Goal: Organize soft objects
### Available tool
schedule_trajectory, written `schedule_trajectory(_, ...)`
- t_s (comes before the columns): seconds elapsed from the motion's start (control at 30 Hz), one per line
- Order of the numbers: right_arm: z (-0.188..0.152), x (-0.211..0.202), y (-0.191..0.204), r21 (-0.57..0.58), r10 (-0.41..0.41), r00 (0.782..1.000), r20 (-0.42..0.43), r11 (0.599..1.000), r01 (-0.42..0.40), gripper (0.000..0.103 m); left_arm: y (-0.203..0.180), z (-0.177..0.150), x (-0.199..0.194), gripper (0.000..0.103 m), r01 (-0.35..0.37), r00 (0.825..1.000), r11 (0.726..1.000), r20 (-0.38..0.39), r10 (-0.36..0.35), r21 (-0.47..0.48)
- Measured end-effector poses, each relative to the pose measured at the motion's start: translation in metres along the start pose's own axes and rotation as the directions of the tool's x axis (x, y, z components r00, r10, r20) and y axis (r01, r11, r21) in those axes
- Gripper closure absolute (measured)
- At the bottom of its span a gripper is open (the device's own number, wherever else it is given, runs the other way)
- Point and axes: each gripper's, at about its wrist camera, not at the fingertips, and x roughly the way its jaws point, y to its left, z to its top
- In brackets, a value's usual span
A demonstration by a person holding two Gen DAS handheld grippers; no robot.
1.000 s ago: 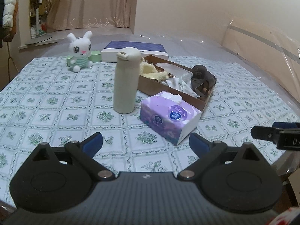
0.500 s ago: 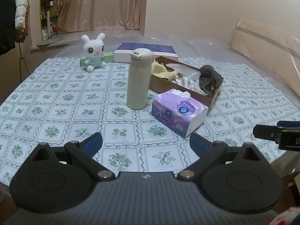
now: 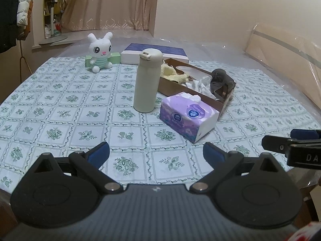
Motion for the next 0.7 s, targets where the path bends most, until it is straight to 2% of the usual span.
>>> schedule_trajectory(0.47, -0.0013, -0.0002, -0.001, 0.006, -0.002, 1.0, 0.004, 1.0, 0.002, 0.018, 0.0008, -0.004, -0.0015, 0.004, 0.002, 1.0, 1.0, -0.006, -0.002, -0.008)
schedule_trajectory(0.7, -0.0004, 0.0007, -0.002, 0.007, -0.002, 1.0, 0.004, 1.0, 0.002, 0.018, 0.0016, -0.0039, -0.0006, 0.004, -0.025, 1.0, 1.0, -0.001, 0.025, -0.006)
